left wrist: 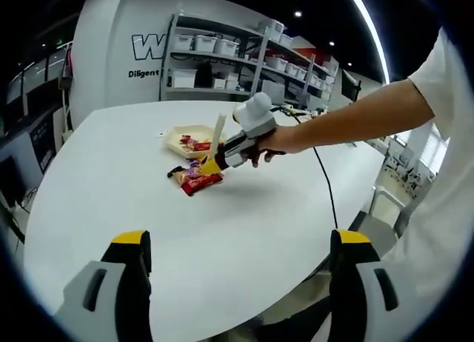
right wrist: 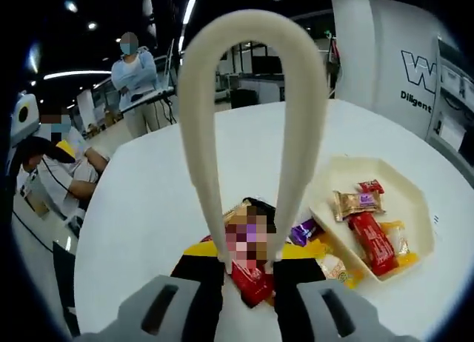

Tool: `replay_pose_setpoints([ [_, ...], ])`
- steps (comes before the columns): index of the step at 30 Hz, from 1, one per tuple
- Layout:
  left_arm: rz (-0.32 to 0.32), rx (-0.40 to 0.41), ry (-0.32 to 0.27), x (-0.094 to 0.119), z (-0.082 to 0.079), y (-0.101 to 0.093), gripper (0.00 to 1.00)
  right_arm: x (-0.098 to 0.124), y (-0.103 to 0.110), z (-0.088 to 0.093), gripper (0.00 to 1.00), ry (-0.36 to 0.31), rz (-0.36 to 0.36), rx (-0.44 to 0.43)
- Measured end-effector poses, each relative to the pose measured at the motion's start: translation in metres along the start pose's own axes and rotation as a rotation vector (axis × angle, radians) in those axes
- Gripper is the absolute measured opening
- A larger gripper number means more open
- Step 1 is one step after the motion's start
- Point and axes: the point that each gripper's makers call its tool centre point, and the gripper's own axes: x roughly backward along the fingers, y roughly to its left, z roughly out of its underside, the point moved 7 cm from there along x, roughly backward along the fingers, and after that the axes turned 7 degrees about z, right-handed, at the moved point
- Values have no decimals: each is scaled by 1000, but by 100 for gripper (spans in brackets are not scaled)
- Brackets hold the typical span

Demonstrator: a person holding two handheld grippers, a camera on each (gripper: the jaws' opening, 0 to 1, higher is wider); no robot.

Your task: Place the target food into the container with the food tongs after gripping and lifting it, then release it inside without dropping or visibly crushing the food.

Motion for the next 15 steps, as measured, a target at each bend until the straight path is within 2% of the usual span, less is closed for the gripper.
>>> replay_pose_setpoints([
  [7, -7, 7, 9, 1, 3, 2, 99, -3, -2, 6, 20, 8, -7, -33],
  [15, 3, 0, 0, -3, -1, 1, 99, 14, 9, 13, 19, 20, -22, -65],
])
